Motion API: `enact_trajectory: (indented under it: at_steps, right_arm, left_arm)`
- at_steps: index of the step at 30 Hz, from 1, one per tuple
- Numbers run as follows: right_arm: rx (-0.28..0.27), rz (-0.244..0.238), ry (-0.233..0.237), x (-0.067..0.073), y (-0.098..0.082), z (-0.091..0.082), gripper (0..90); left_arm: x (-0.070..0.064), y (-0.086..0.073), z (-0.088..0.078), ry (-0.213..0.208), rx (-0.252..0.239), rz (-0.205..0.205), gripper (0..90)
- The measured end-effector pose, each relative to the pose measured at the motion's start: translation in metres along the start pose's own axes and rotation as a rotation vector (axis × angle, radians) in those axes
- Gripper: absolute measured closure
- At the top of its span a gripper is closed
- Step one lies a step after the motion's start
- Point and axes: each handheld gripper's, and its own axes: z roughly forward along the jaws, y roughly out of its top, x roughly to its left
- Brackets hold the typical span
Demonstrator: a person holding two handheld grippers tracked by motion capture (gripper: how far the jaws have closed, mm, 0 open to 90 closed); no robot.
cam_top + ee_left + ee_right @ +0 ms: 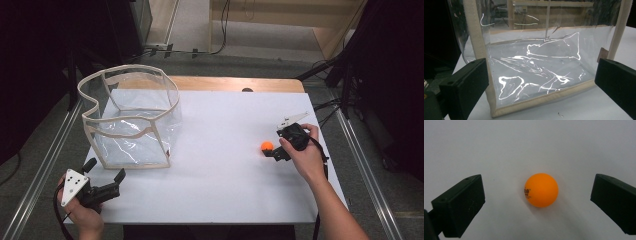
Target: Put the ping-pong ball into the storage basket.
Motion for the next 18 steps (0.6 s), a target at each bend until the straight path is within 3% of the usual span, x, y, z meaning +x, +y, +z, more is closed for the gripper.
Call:
enact_trajectory:
  at_steps: [18]
  right_arm:
    - [0.109,-0.022,-0.006,-0.001,0.006,0.014,0.0]
  left_arm:
    - [0.000,0.000,0.000,-0.001,0.000,0.001,0.0]
